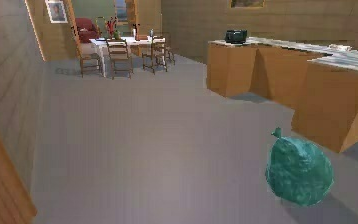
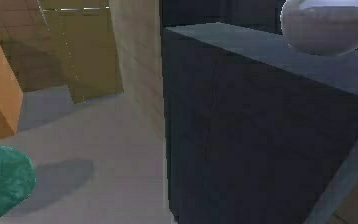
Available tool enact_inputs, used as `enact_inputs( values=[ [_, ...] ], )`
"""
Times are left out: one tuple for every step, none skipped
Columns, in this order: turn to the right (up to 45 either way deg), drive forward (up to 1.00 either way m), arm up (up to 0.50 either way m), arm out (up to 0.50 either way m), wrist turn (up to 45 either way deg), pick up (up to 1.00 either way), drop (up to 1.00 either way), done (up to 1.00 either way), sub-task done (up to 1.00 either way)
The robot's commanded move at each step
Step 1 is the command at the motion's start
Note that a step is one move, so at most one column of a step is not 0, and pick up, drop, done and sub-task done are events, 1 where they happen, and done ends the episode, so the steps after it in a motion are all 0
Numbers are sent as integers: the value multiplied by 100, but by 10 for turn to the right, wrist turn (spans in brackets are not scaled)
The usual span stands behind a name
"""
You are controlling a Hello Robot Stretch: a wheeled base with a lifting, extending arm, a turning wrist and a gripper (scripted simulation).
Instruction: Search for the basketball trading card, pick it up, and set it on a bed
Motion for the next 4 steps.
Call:
enact_inputs(
  values=[
    [-270,0,0,0,0,0,0,0,0],
    [0,100,0,0,0,0,0,0,0],
    [0,100,0,0,0,0,0,0,0],
    [-30,0,0,0,0,0,0,0,0]
  ],
)
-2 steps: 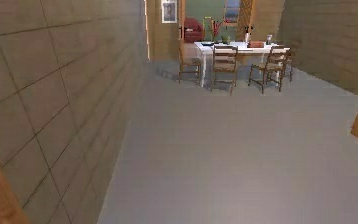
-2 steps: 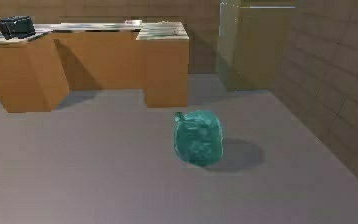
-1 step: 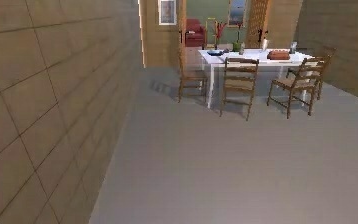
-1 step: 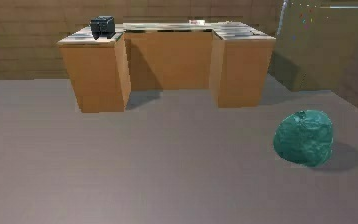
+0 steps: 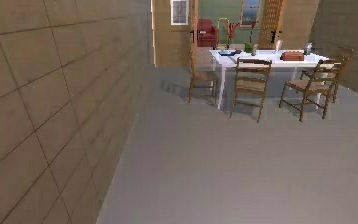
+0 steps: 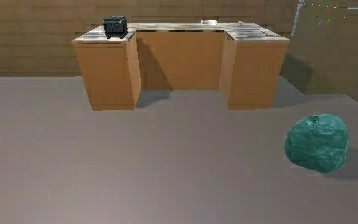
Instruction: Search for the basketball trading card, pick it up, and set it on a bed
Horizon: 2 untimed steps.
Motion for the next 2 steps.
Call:
enact_inputs(
  values=[
    [0,100,0,0,0,0,0,0,0],
    [0,100,0,0,0,0,0,0,0]
  ],
)
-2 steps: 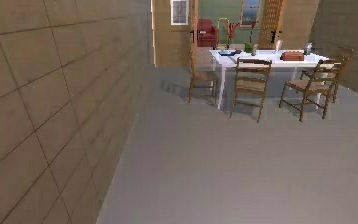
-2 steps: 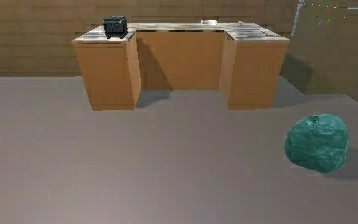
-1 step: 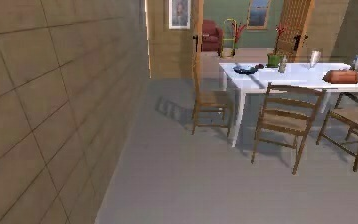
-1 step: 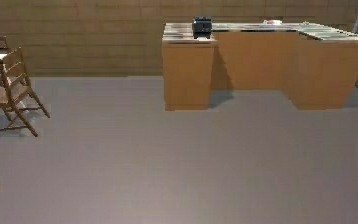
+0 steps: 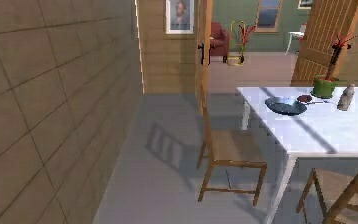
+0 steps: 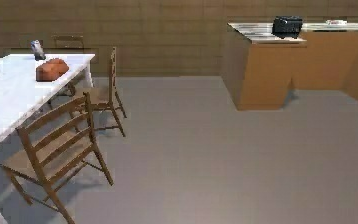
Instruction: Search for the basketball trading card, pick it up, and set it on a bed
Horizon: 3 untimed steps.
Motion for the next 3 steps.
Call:
enact_inputs(
  values=[
    [0,100,0,0,0,0,0,0,0],
    [-90,0,0,0,0,0,0,0,0],
    [0,10,0,0,0,0,0,0,0]
  ],
)
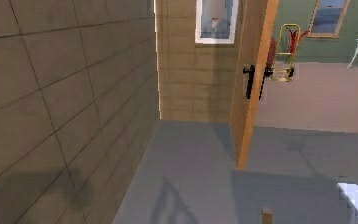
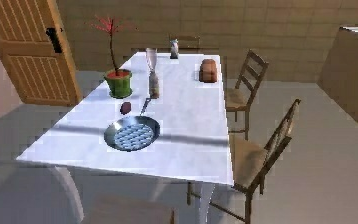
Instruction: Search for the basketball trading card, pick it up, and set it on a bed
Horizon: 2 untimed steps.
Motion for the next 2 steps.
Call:
enact_inputs(
  values=[
    [60,0,0,0,0,0,0,0,0],
    [0,60,0,0,0,0,0,0,0]
  ],
)
